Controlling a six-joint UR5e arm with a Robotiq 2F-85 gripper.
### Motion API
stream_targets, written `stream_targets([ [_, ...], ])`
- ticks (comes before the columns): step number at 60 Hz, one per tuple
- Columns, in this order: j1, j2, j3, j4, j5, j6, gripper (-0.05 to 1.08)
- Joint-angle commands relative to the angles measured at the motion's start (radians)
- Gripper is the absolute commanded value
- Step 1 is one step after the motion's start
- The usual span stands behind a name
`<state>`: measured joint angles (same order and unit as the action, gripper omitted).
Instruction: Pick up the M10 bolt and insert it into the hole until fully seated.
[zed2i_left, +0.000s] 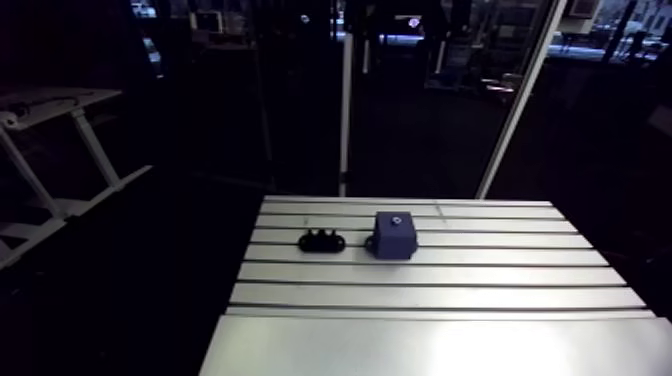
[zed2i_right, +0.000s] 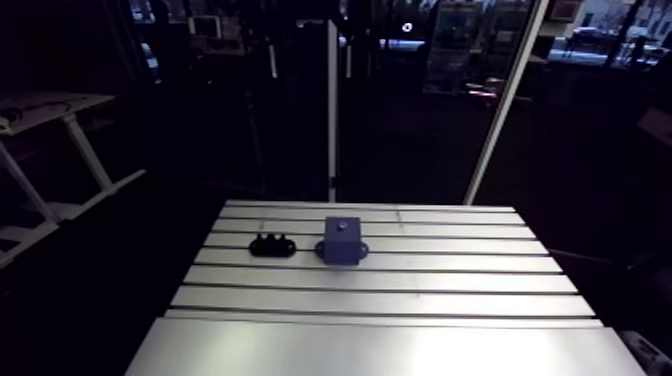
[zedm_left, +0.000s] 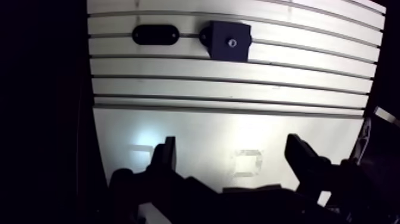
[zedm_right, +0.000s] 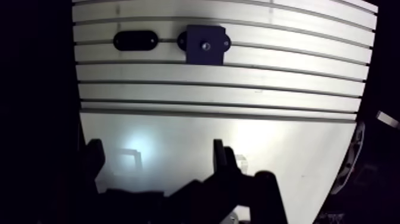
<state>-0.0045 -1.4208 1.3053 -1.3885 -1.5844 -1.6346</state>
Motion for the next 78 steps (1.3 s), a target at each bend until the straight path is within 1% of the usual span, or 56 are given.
stream_targets([
  [1,0.000,-0.043,0.004,-0.014,0.002,0.003,0.01],
  [18,-0.003,-0.042,0.011,-0.014,0.001,-0.001,0.01],
  [29,-0.014,-0.042,0.052,-0.021,-0.004,-0.006,0.01],
  [43,-0.014,-0.045,0.108,-0.094,-0.004,-0.007,0.01],
  [60,-0.013,-0.048,0.108,-0.099,0.002,-0.007,0.01],
  [78,-0.008,-0.048,0.107,-0.099,0.002,-0.007,0.01],
])
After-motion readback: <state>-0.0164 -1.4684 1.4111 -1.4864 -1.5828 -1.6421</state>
